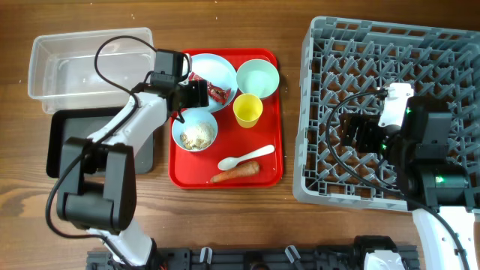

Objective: Sort waste into correct bins and load items into the dishwasher rack

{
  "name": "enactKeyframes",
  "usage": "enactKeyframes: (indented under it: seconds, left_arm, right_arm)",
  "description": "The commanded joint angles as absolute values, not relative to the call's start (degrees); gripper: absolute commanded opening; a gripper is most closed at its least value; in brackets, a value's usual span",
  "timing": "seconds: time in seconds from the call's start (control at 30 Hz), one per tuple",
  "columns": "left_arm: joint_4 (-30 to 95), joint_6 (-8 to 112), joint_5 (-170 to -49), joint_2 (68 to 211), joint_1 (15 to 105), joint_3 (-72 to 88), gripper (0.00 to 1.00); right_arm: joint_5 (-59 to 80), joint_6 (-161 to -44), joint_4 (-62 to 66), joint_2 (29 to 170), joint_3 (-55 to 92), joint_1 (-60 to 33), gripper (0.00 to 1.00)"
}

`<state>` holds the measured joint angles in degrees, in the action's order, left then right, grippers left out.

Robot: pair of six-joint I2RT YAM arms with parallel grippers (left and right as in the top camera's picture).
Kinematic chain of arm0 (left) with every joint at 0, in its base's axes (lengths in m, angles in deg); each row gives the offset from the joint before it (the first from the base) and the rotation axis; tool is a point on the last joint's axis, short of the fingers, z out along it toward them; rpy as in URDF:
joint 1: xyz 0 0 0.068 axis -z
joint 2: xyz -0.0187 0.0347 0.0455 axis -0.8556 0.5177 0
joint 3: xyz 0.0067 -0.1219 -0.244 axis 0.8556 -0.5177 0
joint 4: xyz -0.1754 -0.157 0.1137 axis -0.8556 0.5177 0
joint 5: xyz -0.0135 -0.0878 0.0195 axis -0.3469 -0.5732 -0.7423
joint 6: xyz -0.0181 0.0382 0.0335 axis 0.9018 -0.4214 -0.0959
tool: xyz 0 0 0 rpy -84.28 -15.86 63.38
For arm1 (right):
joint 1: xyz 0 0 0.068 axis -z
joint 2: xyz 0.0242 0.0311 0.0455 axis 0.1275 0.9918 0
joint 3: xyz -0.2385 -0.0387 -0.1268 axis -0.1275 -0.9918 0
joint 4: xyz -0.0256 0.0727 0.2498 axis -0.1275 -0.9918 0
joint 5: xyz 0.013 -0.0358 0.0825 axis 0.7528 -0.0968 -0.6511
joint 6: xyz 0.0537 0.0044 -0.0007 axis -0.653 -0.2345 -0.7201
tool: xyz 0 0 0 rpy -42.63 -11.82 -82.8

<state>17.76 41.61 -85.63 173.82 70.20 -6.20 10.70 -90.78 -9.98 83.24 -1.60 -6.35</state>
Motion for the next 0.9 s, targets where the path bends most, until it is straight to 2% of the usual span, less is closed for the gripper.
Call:
enactKeyframes:
  seconds: [0.0,0.47,0.5,0.67,0.87]
  left_arm:
    - [16.67,41.70,-83.40,175.27,70.33,-5.66,0.86]
    - [14.70,41.72,-83.42,178.15,70.35,-5.68,0.78]
    - [14.24,41.74,-83.44,178.15,70.35,-5.68,0.76]
    - [13.02,41.74,-83.62,178.13,70.35,-5.66,0.46]
    - [13.00,41.74,-83.59,178.13,70.33,-5.66,0.29]
  right_arm:
    - [9.83,-91.46,-9.78,83.35,-0.27,-6.11,1.00]
    - [9.83,-91.43,-9.76,83.35,-0.27,-6.11,1.00]
    - [9.85,-91.46,-9.76,83.35,-0.27,-6.11,1.00]
    - [9.85,-91.46,-9.70,83.35,-0.27,-6.11,1.00]
    - [9.85,-91.43,-9.63,83.35,-0.27,-6.11,1.00]
